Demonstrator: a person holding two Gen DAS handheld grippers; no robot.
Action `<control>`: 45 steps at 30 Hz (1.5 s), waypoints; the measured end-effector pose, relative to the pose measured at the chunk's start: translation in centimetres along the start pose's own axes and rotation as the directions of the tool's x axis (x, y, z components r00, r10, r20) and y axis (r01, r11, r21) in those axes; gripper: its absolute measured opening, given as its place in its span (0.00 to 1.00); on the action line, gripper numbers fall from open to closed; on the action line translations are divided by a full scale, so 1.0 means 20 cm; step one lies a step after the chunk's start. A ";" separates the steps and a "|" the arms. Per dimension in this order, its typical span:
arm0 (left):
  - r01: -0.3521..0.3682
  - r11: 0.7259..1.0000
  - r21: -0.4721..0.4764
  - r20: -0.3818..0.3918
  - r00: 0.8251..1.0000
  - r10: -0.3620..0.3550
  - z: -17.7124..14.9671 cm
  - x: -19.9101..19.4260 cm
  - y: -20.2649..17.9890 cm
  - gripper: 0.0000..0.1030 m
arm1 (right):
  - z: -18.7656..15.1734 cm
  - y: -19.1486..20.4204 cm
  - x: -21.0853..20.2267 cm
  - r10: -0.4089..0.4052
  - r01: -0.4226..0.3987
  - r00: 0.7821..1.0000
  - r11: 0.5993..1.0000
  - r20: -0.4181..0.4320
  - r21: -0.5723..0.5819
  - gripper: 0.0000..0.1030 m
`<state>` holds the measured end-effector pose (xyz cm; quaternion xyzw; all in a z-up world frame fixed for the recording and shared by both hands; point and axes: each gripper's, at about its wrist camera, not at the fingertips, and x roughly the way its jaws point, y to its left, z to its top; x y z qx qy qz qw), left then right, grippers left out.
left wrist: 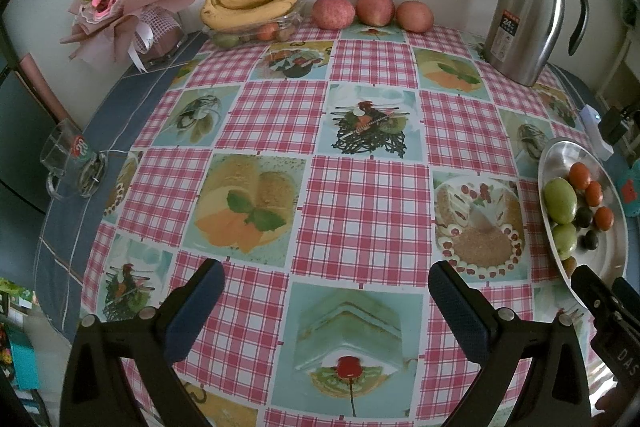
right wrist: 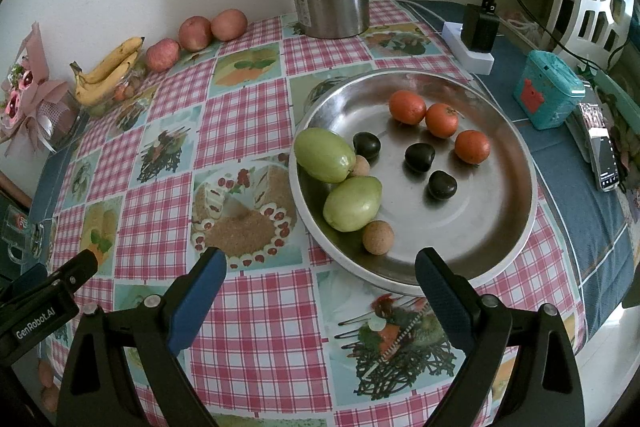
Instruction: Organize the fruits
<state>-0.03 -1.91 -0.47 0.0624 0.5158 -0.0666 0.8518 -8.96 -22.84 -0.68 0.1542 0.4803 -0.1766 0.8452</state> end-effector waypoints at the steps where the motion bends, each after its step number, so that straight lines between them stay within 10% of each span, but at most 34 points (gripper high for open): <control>1: 0.000 1.000 0.000 0.000 1.000 0.000 0.00 0.00 0.00 1.00 | 0.00 0.00 0.00 0.000 0.000 1.000 1.000 0.000 0.000 0.93; 45: -0.002 1.000 -0.002 -0.002 1.000 0.002 -0.01 0.00 0.01 1.00 | -0.01 0.02 0.01 0.000 -0.001 1.000 1.000 -0.007 -0.007 0.93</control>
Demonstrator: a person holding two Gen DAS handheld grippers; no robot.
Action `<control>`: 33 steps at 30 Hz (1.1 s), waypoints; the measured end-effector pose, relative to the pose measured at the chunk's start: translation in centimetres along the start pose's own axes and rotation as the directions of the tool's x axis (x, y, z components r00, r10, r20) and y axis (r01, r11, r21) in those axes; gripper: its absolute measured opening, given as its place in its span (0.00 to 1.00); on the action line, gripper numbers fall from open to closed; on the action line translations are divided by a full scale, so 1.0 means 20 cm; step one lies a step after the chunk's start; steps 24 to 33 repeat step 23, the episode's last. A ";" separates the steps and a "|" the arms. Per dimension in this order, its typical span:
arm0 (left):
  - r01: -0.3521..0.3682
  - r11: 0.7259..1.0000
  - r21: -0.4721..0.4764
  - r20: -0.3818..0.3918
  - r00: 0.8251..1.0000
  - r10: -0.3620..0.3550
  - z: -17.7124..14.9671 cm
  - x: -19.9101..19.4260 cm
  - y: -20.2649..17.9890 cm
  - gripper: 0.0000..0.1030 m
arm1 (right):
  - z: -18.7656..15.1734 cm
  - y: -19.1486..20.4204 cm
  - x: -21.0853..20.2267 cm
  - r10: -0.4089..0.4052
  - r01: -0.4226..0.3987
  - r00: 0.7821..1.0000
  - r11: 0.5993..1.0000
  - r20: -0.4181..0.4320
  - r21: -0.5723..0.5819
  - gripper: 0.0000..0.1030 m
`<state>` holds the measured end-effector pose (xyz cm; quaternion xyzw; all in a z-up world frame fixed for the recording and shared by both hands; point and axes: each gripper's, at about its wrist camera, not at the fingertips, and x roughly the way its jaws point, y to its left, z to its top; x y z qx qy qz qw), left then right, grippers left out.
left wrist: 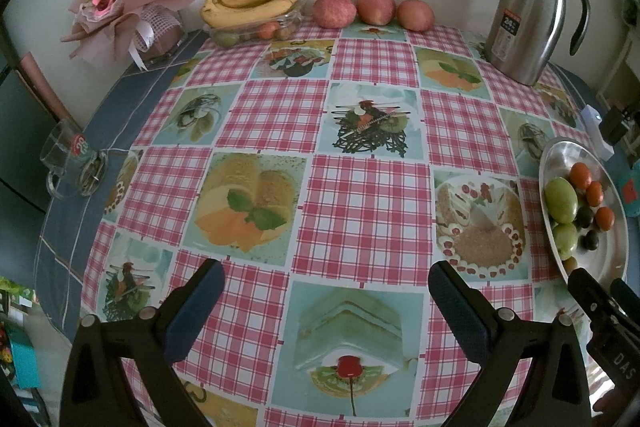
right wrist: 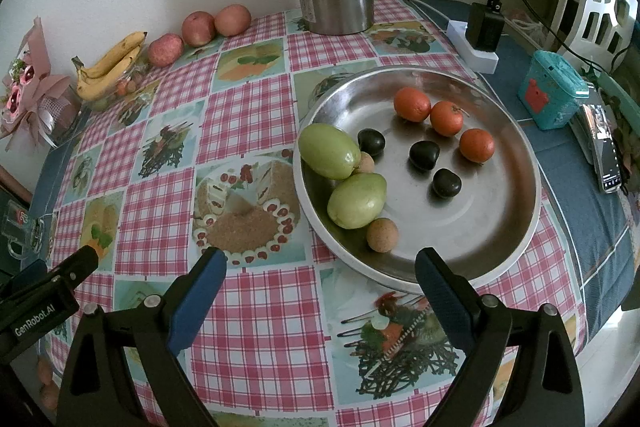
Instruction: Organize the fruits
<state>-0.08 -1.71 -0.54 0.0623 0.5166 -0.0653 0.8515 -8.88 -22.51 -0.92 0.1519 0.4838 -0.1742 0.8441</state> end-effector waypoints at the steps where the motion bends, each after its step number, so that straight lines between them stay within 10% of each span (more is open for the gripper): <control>1: -0.001 1.000 0.000 0.000 1.000 0.001 0.00 0.00 0.00 1.00 | 0.00 0.00 0.00 0.000 0.000 1.000 1.000 0.000 0.000 0.93; 33: -0.004 1.000 -0.005 0.011 1.000 0.004 0.00 0.00 0.01 1.00 | 0.00 0.00 0.00 -0.001 0.001 1.000 1.000 -0.001 0.001 0.93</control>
